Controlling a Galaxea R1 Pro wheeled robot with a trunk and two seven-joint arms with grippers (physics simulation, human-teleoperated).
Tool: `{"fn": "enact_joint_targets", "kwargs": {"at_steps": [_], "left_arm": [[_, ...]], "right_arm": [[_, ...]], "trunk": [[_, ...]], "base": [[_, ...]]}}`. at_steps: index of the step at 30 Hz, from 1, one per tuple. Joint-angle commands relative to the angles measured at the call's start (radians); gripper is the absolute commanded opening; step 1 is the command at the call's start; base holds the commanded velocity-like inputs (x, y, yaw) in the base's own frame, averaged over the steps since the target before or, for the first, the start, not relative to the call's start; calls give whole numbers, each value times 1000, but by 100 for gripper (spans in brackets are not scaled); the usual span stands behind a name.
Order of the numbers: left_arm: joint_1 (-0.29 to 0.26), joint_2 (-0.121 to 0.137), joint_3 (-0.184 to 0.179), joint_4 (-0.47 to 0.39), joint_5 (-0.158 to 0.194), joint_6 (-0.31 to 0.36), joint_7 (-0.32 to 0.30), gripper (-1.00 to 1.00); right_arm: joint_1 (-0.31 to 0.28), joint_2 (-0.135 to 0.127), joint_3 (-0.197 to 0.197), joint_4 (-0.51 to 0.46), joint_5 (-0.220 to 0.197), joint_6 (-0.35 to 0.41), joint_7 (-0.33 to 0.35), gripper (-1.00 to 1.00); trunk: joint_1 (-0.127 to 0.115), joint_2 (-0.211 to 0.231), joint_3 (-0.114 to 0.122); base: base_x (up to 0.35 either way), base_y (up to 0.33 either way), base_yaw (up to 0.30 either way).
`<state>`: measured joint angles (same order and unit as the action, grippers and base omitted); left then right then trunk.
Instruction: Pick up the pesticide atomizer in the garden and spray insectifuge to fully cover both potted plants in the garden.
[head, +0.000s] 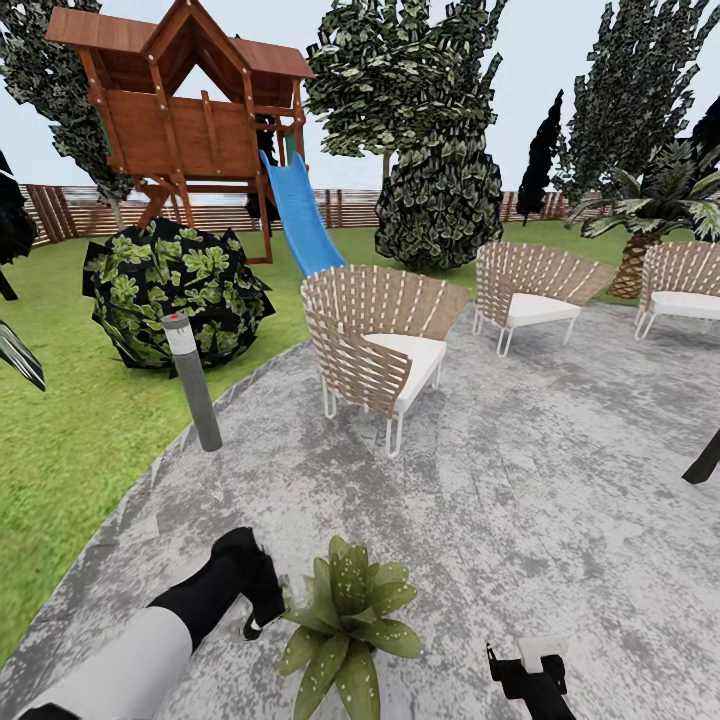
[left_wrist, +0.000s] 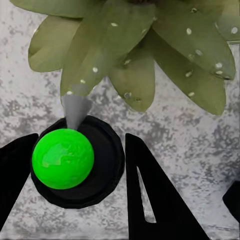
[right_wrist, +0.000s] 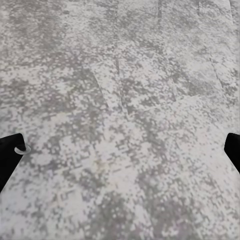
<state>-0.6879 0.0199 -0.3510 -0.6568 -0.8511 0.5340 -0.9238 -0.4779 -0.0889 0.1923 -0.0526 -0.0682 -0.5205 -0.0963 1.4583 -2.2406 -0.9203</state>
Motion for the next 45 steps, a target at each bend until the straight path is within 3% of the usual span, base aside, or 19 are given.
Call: {"fn": "enact_joint_targets", "kwargs": {"at_steps": [1,5,20,26,32,38,42,45], "left_arm": [[-1,13,-2,0,2,7,-5,-100],[-1,43,2,4,5,5,-6,-100],[1,53,5,8,15,10,-7,-100],[0,45,4,-6,14,18,-9,-100],[-7,46,2,-9,14,21,-11,-100],[-13,47,4,-12,26,8,-94,-100],[-12,49,40,-51,27,6,-100,-100],[-13,48,46,-72,24,4,-148,-100]], "right_arm": [[0,0,9,0,-7,-3,-3,100],[0,0,9,0,-7,-3,-3,100],[-1,0,9,0,-7,-3,-3,100],[0,0,9,-1,-7,-4,-5,100],[0,0,9,-1,-7,-4,-5,100],[0,0,9,0,-7,-4,-5,100],[-1,0,9,0,-7,-4,-5,100],[0,0,9,0,-7,-4,-5,100]], "trunk": [[0,0,-1],[0,0,-1],[0,0,-1],[0,0,-5],[23,-42,-33],[46,-84,-62],[61,-112,-80],[65,-119,-83]], "base": [[0,0,0],[0,0,0],[0,0,0],[0,0,0],[0,0,0],[0,0,0],[0,0,0],[0,0,0]]}}
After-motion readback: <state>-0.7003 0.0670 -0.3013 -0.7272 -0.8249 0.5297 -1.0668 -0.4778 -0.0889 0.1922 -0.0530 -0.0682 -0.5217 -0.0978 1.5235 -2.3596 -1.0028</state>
